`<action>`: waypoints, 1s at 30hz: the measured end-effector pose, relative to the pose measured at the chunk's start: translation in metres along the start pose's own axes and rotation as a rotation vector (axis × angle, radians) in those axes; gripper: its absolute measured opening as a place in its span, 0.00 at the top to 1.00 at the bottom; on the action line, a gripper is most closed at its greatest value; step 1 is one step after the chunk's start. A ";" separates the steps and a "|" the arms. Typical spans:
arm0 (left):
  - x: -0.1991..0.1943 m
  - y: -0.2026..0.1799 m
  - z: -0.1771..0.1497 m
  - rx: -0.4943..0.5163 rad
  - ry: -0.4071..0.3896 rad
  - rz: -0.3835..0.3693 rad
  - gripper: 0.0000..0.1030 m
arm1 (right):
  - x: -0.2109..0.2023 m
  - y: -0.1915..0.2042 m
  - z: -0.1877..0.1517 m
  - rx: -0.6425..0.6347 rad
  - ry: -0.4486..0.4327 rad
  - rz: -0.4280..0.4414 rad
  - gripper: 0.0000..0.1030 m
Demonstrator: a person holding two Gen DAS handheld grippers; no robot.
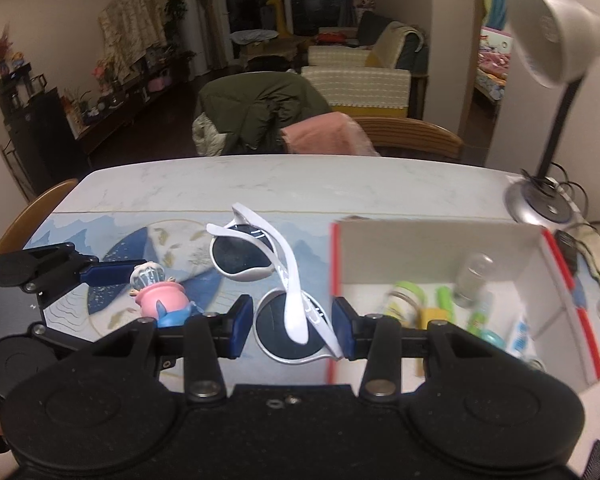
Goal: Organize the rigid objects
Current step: 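Carry the pig figurine and sunglasses with both tools into the shoebox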
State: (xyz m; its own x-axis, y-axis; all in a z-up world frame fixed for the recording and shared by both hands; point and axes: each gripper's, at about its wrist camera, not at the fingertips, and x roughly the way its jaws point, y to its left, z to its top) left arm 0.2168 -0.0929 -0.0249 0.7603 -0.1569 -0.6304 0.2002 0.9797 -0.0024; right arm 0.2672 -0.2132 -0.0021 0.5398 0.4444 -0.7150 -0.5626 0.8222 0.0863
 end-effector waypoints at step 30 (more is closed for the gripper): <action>0.145 -0.090 0.081 -0.091 0.163 -0.100 0.25 | 0.013 -0.178 -0.044 0.124 0.029 -0.204 0.59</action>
State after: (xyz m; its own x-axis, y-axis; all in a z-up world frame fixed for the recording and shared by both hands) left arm 0.3586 -0.2140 -0.0531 0.6277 -0.2386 -0.7410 0.2069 0.9688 -0.1366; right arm 0.3471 -0.3697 -0.0571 0.6147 0.2559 -0.7461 -0.3619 0.9320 0.0215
